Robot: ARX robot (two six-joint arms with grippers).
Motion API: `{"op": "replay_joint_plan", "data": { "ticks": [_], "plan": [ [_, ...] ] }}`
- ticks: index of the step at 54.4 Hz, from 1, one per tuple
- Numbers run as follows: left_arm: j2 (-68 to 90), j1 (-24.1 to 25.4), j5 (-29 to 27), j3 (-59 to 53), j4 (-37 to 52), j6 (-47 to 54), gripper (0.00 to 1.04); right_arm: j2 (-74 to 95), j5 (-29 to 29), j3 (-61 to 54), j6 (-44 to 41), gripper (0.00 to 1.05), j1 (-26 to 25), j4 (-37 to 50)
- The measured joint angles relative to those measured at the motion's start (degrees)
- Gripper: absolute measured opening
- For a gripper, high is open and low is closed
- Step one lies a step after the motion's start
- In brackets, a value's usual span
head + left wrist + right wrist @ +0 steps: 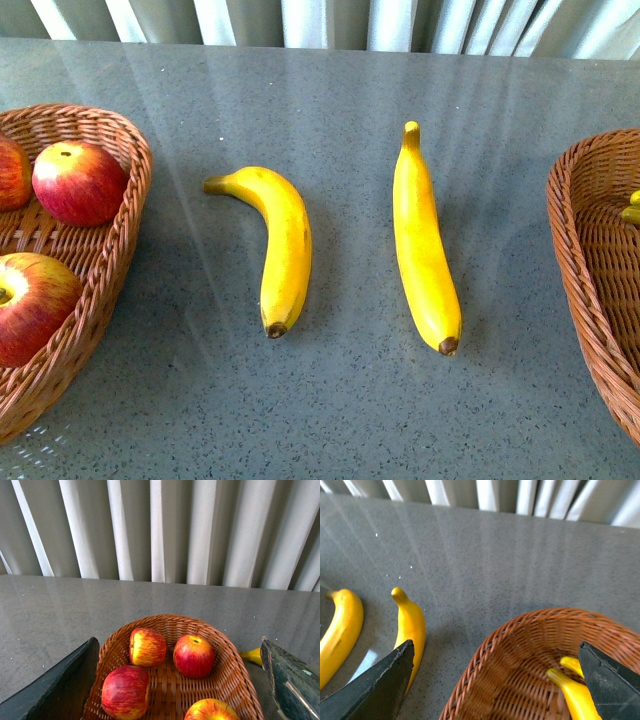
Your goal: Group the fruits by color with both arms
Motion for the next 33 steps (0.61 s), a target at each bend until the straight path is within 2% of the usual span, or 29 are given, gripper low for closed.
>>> {"op": "replay_joint_plan", "data": {
  "ticks": [15,33],
  "plan": [
    [0.00,0.00,0.00,0.00,0.00,0.00,0.96,23.69,0.94,15.39,-2.32,0.96,7.61,-1.11],
    [0.00,0.00,-0.02,0.00,0.00,0.00,0.96,35.43,0.33,25.75,-2.01,0.96,14.14,-5.07]
  ]
}}
